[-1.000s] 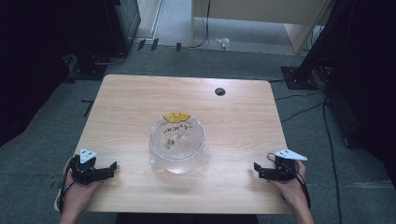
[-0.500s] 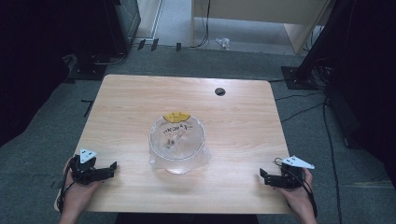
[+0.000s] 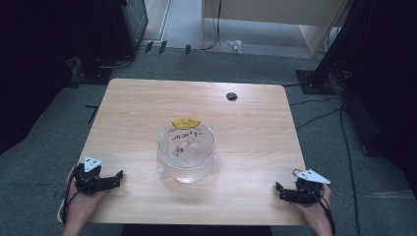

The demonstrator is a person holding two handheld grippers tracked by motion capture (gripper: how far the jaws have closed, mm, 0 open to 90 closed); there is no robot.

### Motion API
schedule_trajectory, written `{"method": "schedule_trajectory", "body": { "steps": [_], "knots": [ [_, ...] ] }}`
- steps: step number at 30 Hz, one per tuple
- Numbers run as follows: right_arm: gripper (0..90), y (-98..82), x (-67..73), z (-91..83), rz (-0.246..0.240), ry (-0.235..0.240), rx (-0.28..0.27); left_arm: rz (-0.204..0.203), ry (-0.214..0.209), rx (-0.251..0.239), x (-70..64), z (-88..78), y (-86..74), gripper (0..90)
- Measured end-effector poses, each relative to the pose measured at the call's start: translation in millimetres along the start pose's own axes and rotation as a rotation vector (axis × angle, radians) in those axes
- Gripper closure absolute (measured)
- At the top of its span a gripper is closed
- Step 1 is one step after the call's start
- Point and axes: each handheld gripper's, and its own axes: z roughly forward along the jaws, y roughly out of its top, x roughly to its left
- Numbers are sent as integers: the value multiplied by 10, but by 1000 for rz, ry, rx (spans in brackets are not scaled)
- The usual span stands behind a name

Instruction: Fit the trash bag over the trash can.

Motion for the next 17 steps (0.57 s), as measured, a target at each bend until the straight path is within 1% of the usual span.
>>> {"method": "schedule_trajectory", "body": {
  "steps": [6,12,17],
  "knots": [
    [0,-27,-13,-26,18,-21,-2,0,0,0,0,0,-1,0],
    [0,-44,5,-41,9,-13,-2,0,0,0,0,0,0,0],
    [0,-45,22,-42,20,-23,-3,0,0,0,0,0,0,0]
  ]
}}
